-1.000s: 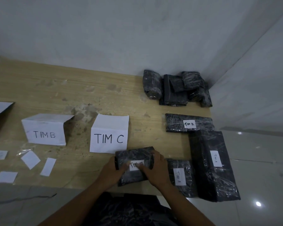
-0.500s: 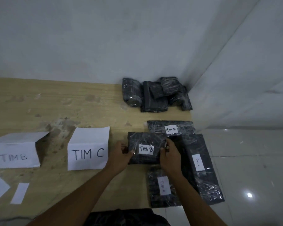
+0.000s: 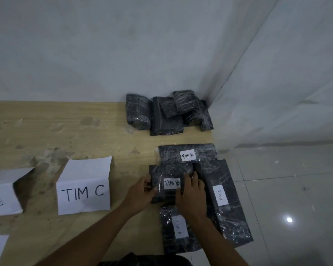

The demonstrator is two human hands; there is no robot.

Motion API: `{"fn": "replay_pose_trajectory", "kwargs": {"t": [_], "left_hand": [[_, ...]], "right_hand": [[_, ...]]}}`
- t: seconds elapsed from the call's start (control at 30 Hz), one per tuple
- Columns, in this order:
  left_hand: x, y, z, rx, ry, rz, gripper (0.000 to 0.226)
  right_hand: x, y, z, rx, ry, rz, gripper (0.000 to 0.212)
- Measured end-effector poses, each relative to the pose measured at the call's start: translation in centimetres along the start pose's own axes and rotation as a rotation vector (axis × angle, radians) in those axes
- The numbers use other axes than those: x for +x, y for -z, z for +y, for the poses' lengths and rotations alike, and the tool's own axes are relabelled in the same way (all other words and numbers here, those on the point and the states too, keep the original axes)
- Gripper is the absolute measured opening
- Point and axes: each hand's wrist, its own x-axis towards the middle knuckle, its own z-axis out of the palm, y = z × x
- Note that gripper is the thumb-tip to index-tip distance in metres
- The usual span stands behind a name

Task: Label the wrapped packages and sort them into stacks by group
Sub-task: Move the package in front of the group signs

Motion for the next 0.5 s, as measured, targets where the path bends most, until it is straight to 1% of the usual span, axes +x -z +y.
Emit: {"fn": "replay_pose_trajectory", "kwargs": {"t": [0.07, 0.27, 0.5], "left_hand": [[-0.1, -0.4, 0.1, -0.002, -0.014, -0.009, 0.025], [-0.3, -0.3, -0.3, 0.039, -0.053, -0.024, 0.020], [0.4, 0.2, -0.8, 0.045, -0.046, 0.037, 0.014]], "right_hand": [[-0.2, -0.4, 0.2, -0.008, 0.008, -0.011, 0.060], [-0.4, -0.9, 0.3, -0.041, 0.024, 0.037, 0.054], [0.4, -1.0, 0.1, -0.019, 0.041, 0.129, 0.049]]}}
